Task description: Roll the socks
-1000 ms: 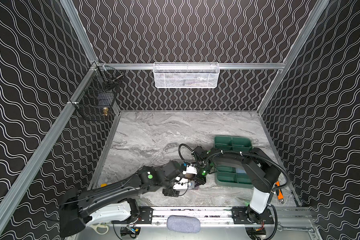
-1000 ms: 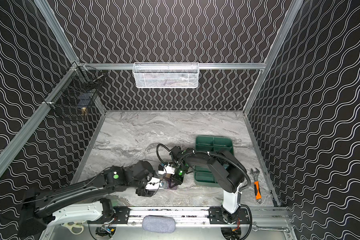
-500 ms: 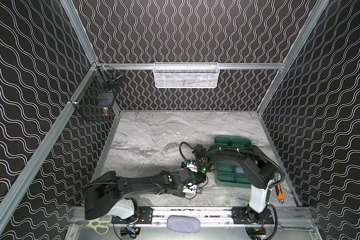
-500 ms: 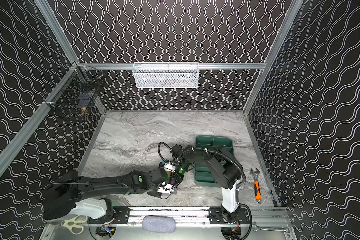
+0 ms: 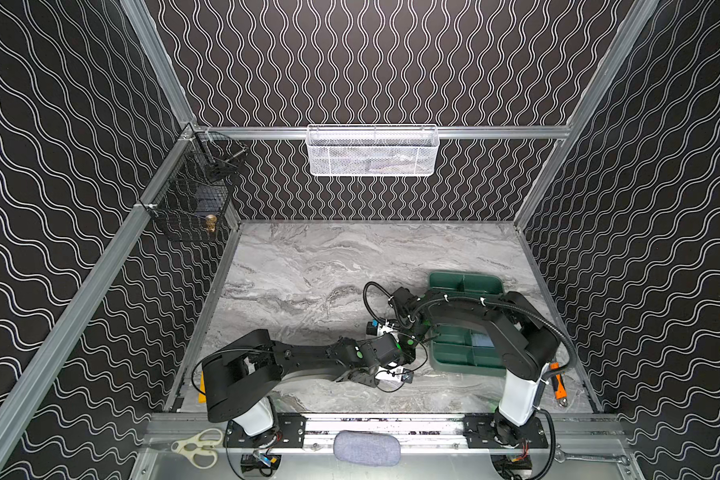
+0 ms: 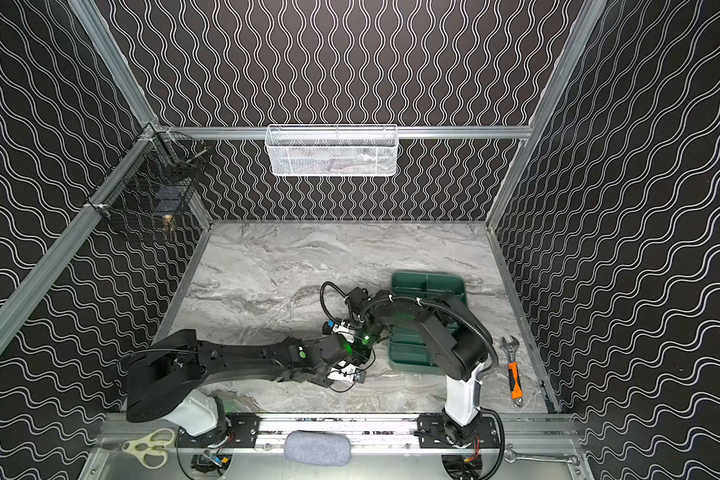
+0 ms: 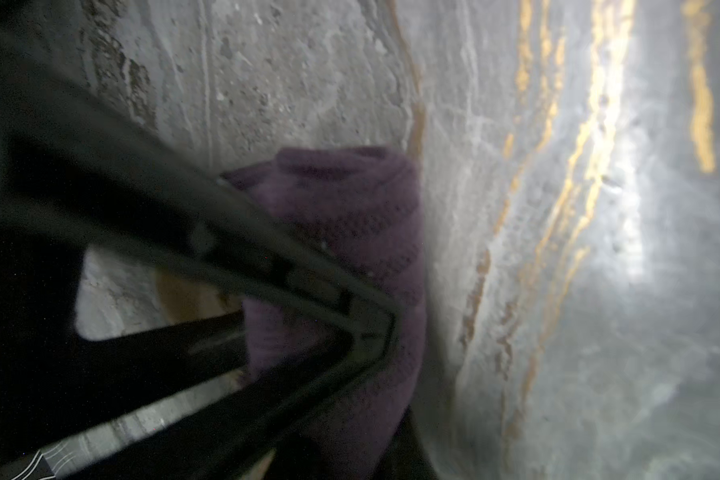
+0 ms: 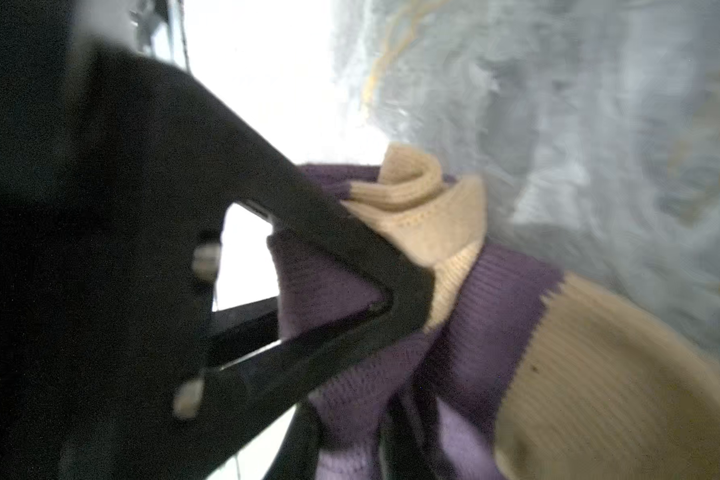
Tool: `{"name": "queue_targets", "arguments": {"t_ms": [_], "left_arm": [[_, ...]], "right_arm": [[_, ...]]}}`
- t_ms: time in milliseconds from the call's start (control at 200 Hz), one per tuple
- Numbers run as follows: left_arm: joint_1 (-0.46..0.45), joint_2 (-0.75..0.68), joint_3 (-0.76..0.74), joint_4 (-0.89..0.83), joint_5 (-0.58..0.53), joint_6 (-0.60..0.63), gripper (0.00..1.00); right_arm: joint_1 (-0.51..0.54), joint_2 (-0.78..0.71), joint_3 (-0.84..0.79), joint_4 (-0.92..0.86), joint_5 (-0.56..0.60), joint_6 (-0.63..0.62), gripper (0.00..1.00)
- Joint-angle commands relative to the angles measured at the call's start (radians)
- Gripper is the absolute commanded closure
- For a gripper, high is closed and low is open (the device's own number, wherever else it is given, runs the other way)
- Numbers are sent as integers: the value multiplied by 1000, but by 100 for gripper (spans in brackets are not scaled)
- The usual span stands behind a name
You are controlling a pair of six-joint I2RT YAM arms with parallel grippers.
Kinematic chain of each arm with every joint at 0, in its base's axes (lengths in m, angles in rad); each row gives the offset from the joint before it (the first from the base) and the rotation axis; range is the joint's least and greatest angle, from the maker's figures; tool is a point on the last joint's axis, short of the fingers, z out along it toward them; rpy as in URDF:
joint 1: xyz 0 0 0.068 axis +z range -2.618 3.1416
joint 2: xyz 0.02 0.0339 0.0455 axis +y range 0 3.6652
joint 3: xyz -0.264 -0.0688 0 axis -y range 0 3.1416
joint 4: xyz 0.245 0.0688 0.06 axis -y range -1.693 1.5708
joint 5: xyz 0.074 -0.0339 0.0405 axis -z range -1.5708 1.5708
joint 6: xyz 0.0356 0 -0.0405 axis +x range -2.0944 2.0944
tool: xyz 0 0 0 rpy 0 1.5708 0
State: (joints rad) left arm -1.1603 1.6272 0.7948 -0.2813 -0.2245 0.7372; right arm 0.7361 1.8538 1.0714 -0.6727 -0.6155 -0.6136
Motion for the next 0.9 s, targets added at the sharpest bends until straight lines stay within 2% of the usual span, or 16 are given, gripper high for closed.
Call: {"name": "queue_targets", "arguments": {"t_ms": [0,95,255,405,455,515,556,631,791,896], "left_arm": [[1,38,-12,-135,181,-14,98],[2,60,-1,-168,194,-18,100],[2,103,22,-208,192,-50,100],[11,135,62,-263,205,-116,99],[35,154,97,-311,244,-147,98],[87,180,157,-399,383,-151,95],[114,195,187,-437,436,-154,94],[155,227,241,-497,505,-148,93],[246,313,308,-568,611,-144,92],[289,361,314,-567,619,-147,92]], "right_arm": [[-13,-50,-19,139,152,-23,73],[-28,-146,-43,186,157,-27,61],[-78,-413,-117,350,215,11,49],[-130,-690,-178,538,392,90,44],[-136,-780,-193,576,451,121,43],[-139,-896,-222,612,488,146,43],[-139,-969,-242,628,487,164,43],[-138,-1098,-269,593,432,155,44],[-133,-1263,-341,362,201,1,50],[-96,-1277,-401,213,243,-68,53]]}}
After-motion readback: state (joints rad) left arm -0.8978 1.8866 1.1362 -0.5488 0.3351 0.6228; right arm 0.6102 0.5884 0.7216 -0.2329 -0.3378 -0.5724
